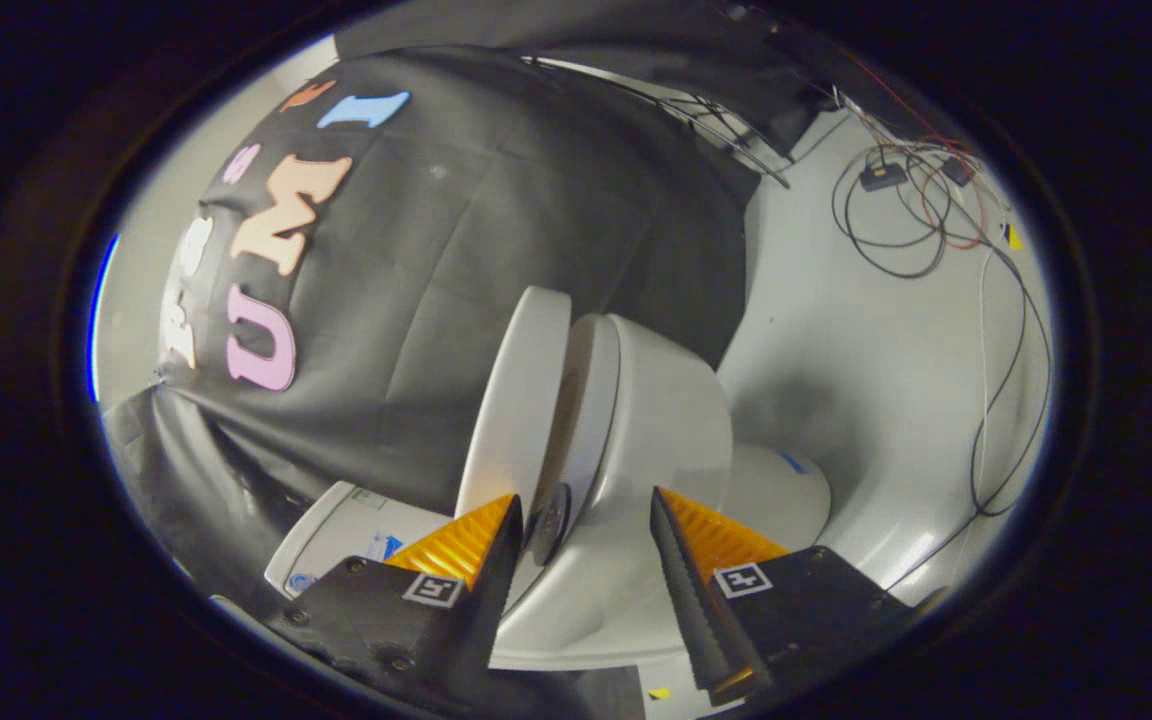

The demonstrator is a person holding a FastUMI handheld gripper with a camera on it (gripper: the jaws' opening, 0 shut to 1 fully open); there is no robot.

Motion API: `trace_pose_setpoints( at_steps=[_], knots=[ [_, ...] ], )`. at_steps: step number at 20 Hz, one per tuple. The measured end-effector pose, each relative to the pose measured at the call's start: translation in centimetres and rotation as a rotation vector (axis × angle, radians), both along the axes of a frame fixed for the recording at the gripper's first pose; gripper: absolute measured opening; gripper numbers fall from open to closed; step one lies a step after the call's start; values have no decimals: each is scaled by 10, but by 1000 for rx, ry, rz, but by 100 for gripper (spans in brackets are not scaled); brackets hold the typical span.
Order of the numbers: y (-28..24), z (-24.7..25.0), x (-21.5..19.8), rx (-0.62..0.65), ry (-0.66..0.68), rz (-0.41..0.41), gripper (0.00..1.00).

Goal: Open the toilet lid.

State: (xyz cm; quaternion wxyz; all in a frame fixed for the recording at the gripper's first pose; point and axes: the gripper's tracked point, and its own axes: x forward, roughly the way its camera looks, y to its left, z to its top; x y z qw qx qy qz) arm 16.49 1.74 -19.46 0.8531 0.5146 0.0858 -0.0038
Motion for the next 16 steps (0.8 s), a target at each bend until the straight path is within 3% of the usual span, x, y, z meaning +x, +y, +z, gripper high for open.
trace_pose_setpoints(
  at_steps=[4,7,8,12,16],
  knots=[
    [7,8,4,69,2,44,42],
    [-1,20,10,138,-39,33,35],
    [-1,14,16,95,-8,28,5],
    [2,20,10,51,53,52,5],
    [5,25,7,88,52,58,5]
  ],
)
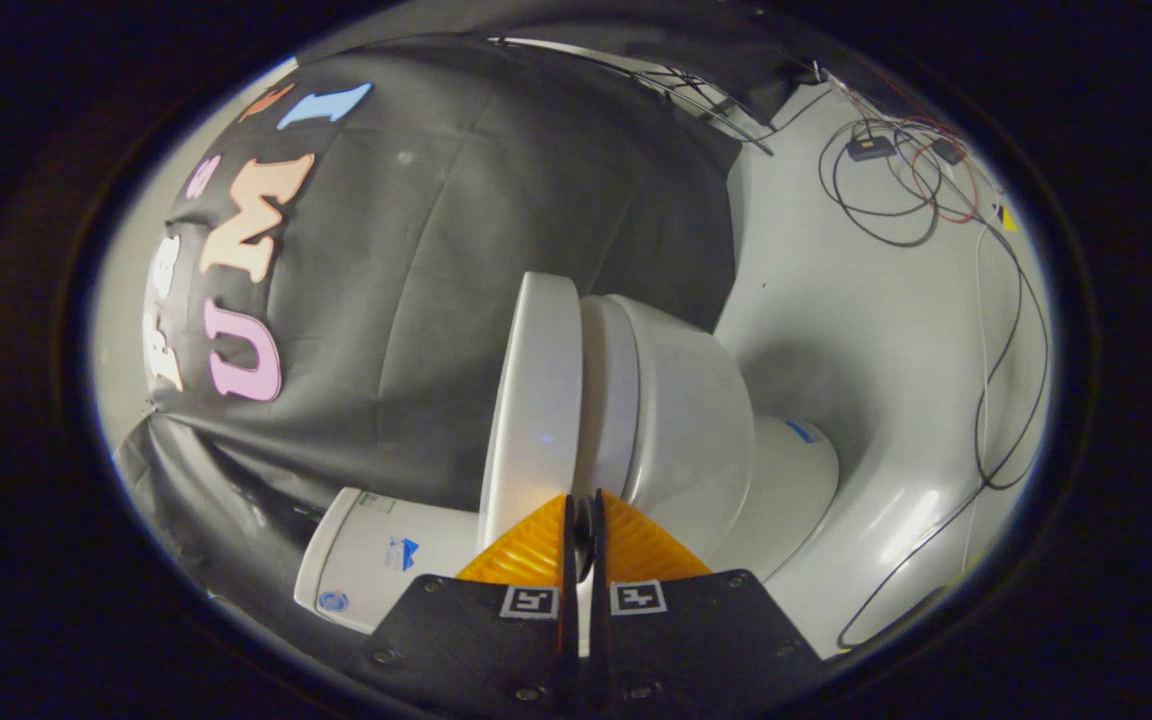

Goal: Open the toilet lid.

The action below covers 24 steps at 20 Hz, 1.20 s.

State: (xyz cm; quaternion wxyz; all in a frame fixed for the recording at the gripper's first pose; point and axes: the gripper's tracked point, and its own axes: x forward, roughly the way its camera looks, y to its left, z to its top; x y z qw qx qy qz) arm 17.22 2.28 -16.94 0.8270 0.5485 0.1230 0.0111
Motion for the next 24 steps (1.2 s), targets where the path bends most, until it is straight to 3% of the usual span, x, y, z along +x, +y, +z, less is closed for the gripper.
trace_pose_setpoints(
  at_steps=[4,10,13,17,24],
  knots=[
    [4,-1,-4,-110,47,2,5],
    [4,4,-10,-173,131,-52,5],
    [8,26,-10,-166,110,-83,5],
    [17,60,-12,-278,105,-141,5],
    [33,100,-19,-462,113,-138,5]
  ],
)
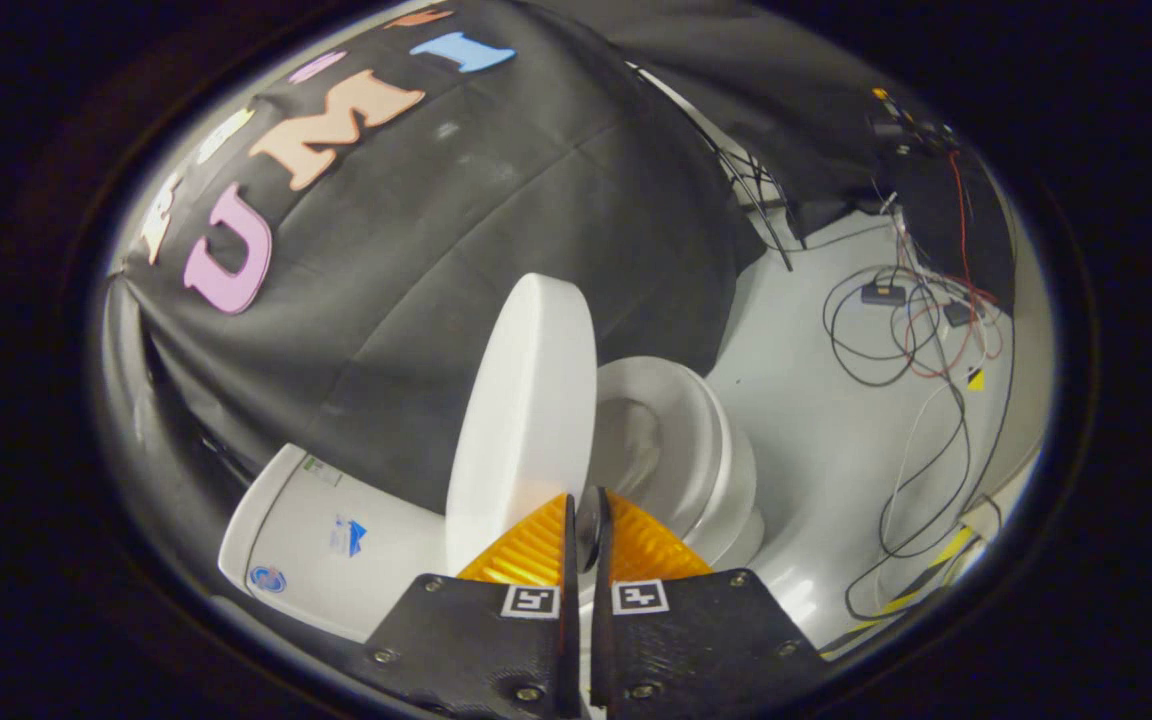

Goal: Open the toilet lid.

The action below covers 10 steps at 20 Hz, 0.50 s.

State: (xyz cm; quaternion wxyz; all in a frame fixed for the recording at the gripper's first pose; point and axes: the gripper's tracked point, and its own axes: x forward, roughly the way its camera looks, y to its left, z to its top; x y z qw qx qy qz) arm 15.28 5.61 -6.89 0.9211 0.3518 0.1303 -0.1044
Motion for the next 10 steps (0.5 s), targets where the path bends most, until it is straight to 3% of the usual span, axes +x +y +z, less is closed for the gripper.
trace_pose_setpoints(
  at_steps=[5,10],
  knots=[
    [8,19,-2,-13,-42,-20,5],
    [27,43,-7,-133,-36,4,5]
  ],
)
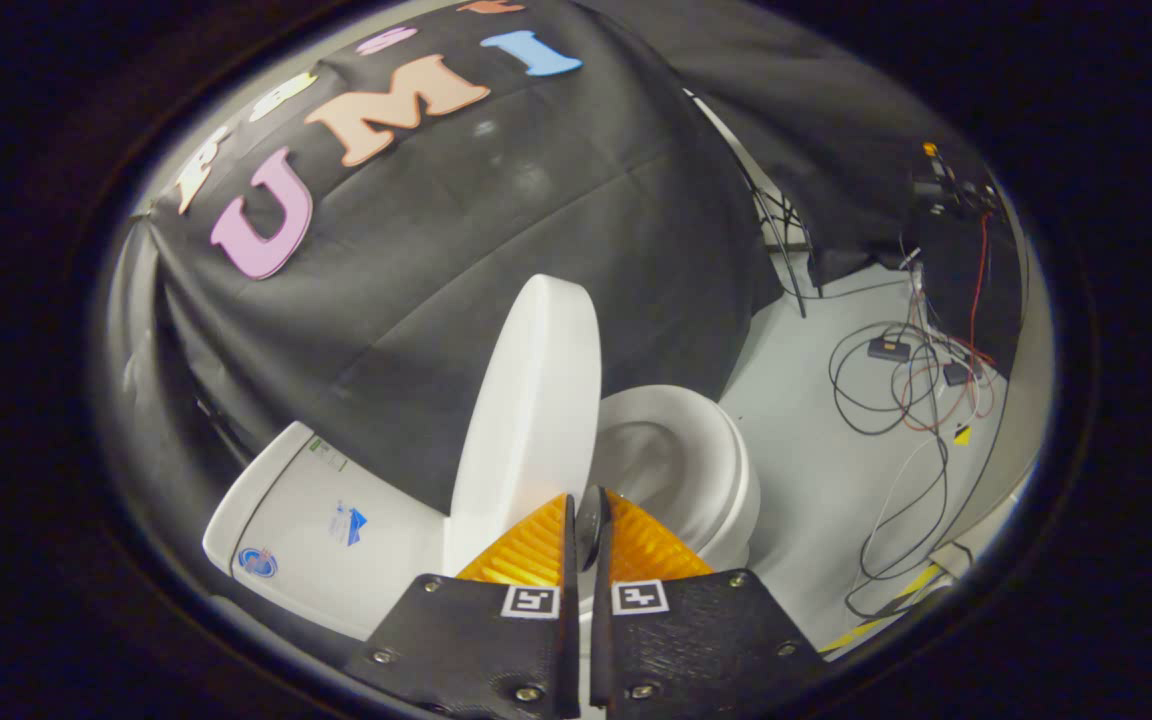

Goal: Open the toilet lid.

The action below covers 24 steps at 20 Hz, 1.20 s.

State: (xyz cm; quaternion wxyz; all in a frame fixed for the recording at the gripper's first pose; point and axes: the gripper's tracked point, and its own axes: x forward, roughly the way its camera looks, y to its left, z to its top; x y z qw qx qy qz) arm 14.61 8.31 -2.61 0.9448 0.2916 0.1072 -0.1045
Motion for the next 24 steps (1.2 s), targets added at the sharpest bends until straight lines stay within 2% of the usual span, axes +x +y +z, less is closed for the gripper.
trace_pose_setpoints(
  at_steps=[7,10,17,24],
  knots=[
    [19,25,-3,-68,-4,-21,5],
    [21,26,-5,-164,41,-31,5],
    [32,42,-5,-55,-47,8,5],
    [54,61,-7,-84,-67,9,5]
  ],
)
